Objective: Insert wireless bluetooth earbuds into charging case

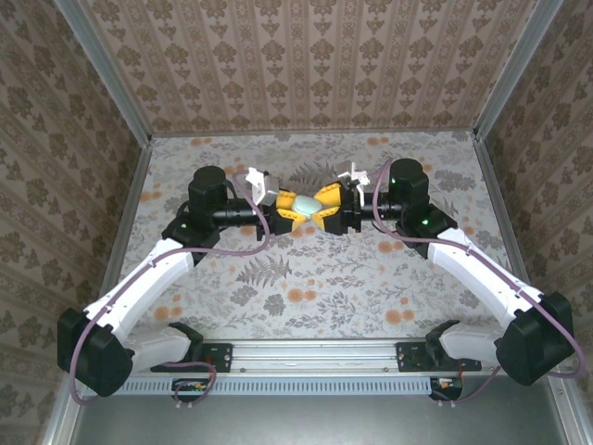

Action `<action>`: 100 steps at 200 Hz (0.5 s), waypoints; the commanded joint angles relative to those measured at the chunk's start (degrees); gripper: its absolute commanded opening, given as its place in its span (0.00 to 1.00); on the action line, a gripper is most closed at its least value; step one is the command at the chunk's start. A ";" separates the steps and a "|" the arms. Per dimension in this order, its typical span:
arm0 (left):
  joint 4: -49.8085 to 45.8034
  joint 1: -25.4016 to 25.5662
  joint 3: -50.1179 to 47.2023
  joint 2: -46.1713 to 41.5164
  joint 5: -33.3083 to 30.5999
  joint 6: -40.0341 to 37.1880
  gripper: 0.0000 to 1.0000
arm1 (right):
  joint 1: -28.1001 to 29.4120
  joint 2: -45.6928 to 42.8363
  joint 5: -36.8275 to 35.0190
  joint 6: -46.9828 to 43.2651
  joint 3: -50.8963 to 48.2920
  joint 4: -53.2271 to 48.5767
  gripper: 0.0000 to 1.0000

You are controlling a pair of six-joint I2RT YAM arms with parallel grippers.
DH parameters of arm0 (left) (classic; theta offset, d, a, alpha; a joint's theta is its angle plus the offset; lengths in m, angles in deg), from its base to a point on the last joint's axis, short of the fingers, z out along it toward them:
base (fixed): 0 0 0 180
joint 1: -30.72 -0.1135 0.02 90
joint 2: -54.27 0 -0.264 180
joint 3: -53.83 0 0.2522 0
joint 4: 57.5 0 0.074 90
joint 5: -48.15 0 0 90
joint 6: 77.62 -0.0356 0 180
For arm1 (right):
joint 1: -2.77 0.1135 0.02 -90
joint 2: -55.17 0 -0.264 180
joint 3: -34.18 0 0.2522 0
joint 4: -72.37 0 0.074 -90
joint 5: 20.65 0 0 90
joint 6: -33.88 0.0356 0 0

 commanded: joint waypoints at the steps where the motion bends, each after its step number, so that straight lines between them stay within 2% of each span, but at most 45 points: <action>1: 0.00 1.08 -0.63 -1.59 2.14 -2.01 0.25 | -0.78 -0.51 -2.82 3.82 0.96 3.44 0.57; 31: 1.02 1.09 -1.24 -1.94 1.11 -1.70 0.25 | -0.82 -0.21 -7.64 6.75 1.90 1.93 0.59; 67: 3.62 1.17 -2.66 -2.45 -1.41 -0.25 0.25 | -0.92 0.60 -9.31 13.30 3.88 0.76 0.63; 100: 12.52 1.49 -7.08 -3.80 -9.78 4.07 0.25 | -1.20 0.51 -10.59 23.49 5.99 -1.90 0.65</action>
